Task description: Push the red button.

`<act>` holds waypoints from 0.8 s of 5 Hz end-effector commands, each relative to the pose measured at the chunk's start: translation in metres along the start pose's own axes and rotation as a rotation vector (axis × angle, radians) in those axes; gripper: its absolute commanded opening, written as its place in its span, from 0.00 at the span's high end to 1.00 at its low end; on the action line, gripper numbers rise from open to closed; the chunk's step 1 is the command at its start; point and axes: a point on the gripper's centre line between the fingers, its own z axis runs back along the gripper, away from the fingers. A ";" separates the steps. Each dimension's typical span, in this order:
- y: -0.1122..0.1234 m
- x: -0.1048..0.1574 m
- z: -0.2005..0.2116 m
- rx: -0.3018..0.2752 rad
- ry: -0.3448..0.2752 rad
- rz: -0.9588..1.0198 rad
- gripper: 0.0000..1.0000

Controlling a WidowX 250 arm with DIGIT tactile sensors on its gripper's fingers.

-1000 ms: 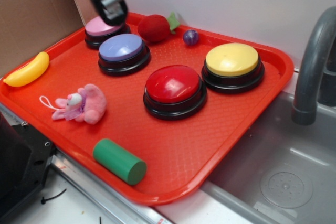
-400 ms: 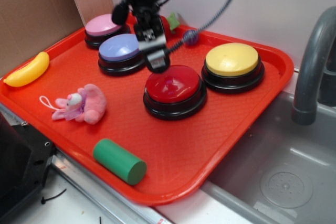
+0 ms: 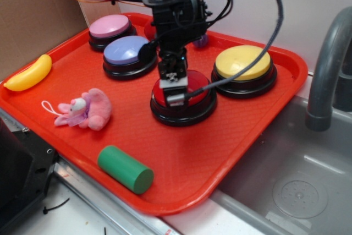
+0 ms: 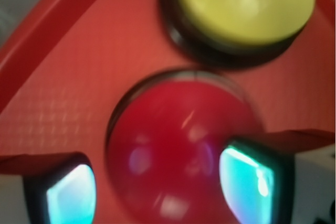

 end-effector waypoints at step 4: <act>-0.001 -0.009 0.059 0.047 0.060 0.089 0.00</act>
